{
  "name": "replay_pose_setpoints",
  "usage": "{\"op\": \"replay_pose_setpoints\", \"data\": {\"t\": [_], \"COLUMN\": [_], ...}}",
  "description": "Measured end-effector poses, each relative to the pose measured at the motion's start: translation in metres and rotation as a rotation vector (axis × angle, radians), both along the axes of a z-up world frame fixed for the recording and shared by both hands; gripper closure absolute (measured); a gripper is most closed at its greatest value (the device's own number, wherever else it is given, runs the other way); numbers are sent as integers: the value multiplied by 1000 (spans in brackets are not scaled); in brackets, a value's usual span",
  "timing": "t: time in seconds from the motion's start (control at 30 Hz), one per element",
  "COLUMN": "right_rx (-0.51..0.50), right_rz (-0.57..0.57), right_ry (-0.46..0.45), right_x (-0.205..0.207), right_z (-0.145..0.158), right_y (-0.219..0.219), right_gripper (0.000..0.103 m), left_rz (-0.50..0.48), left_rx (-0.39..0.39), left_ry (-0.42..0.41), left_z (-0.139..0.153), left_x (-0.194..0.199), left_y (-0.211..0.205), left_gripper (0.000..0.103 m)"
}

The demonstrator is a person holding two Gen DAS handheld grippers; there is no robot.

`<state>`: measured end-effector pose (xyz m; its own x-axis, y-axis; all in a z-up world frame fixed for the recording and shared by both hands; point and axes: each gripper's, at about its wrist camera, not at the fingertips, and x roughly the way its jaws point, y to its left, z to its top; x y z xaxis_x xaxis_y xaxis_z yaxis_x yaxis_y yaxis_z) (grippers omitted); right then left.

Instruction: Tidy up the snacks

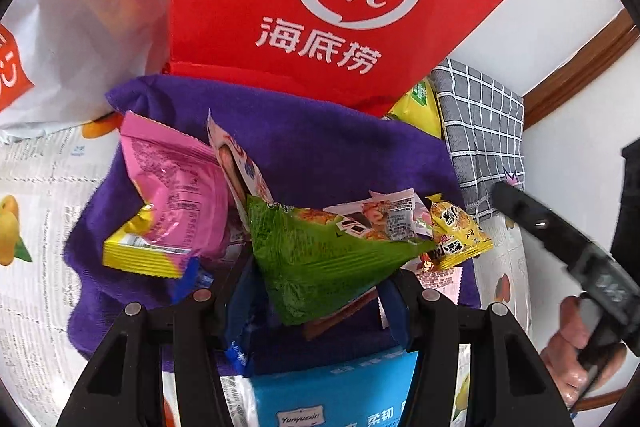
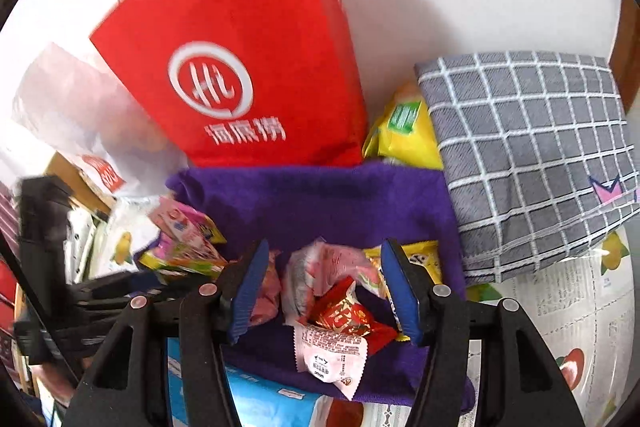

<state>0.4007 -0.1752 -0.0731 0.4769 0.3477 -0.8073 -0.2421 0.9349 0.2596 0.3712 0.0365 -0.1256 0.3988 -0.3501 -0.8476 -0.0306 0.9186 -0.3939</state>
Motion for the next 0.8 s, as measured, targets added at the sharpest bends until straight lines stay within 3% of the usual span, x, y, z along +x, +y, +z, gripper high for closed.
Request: {"op": "replay_pose_setpoints", "data": {"t": [0.17,0.4,0.8], "right_rx": [23,22,12], "right_rz": [-33,-46,-32], "right_ry": [-28,-44,-74], "right_x": [-2,-4,-14], "right_z": [12,17,26], "right_y": [-10,-13,-9], "right_gripper": [43,43,43], "left_rz": [0,-4,9], "left_rx": [1,1,52], "left_ry": [0,-2,-72], "left_z": [-1,3,27], "left_x": [2,-7,-28], "left_y": [0,-3,2], "left_gripper": [49,41,35]}}
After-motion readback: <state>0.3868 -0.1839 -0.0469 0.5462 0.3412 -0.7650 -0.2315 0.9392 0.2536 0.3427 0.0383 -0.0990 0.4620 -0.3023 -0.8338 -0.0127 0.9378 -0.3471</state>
